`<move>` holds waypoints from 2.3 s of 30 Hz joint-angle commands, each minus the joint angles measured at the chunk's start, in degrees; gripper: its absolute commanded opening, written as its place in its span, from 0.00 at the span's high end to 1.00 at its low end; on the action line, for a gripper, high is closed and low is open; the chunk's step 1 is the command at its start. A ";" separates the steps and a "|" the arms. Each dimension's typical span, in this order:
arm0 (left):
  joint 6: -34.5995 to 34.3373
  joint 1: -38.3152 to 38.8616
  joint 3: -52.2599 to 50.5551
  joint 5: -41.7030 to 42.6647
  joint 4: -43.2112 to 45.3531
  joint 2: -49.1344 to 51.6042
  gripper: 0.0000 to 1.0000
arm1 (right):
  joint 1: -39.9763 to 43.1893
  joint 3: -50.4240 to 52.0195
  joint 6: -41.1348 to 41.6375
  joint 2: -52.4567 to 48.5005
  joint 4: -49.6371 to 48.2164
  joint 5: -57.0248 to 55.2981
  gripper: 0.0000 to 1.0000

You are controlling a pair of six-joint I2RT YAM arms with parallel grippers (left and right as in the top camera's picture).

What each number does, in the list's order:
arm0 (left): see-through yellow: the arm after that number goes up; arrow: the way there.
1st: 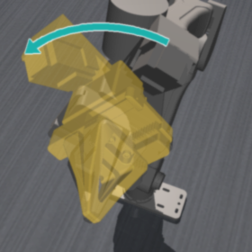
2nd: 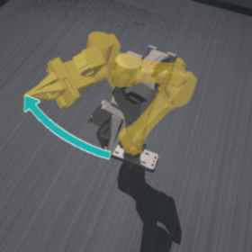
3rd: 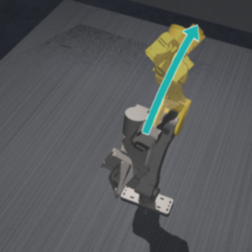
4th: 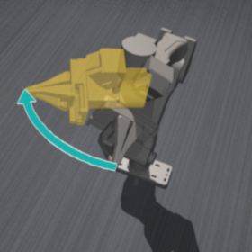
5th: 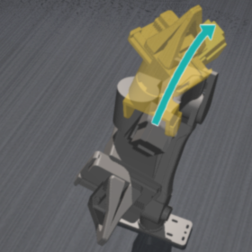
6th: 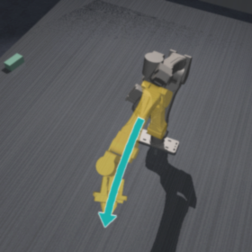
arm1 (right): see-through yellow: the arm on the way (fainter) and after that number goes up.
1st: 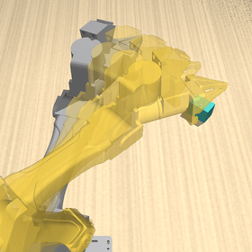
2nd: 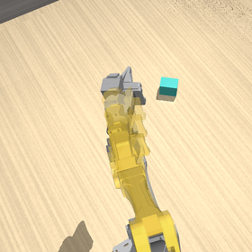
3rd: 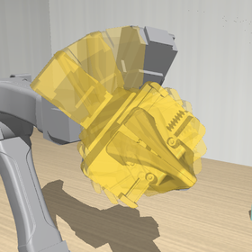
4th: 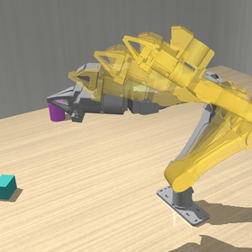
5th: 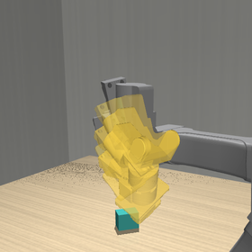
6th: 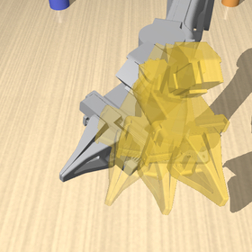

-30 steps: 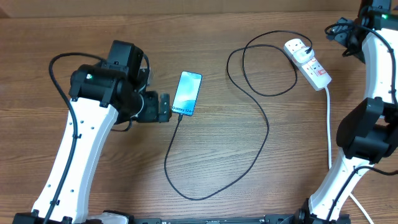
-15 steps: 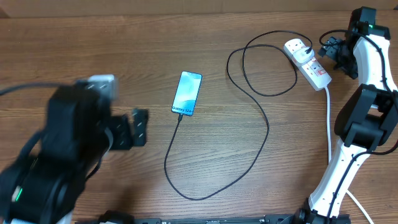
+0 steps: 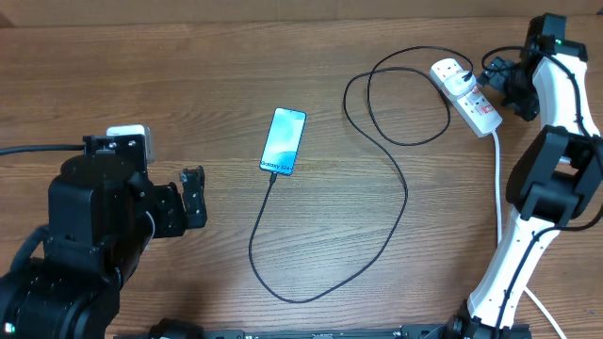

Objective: Plug charger to phone and switch on socket

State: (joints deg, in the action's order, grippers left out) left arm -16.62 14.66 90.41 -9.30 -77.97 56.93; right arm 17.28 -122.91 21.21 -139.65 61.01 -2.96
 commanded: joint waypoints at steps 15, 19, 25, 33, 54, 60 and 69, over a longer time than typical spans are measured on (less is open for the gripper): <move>-0.98 0.37 0.22 -1.20 -0.28 0.00 0.00 | 0.46 -1.11 1.44 -1.60 0.22 4.17 0.00; -0.98 0.37 0.22 -1.20 -0.31 0.02 0.01 | 0.46 -1.09 1.25 -1.60 1.01 4.13 0.00; -0.98 0.37 0.22 -1.20 -1.49 0.02 0.01 | 0.46 -1.07 1.25 -1.60 1.92 4.13 0.00; -0.98 0.37 0.22 -1.20 -1.51 0.02 0.01 | 0.42 -1.05 1.22 -1.60 2.99 4.55 0.00; -0.98 0.37 0.22 -1.20 -1.51 0.02 0.01 | 0.92 -1.05 6.32 -1.60 0.83 1.16 0.00; -0.98 0.37 0.22 -1.20 -1.51 0.02 0.00 | 0.83 -1.05 4.57 -1.60 0.76 4.22 0.00; -0.98 0.37 0.22 -1.22 -1.51 0.02 0.00 | 0.68 -0.63 3.87 -1.60 2.25 4.59 0.00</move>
State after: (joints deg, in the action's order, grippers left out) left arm -16.62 14.66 90.41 -9.32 -79.48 57.06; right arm 17.98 -123.44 25.45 -140.70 63.22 1.28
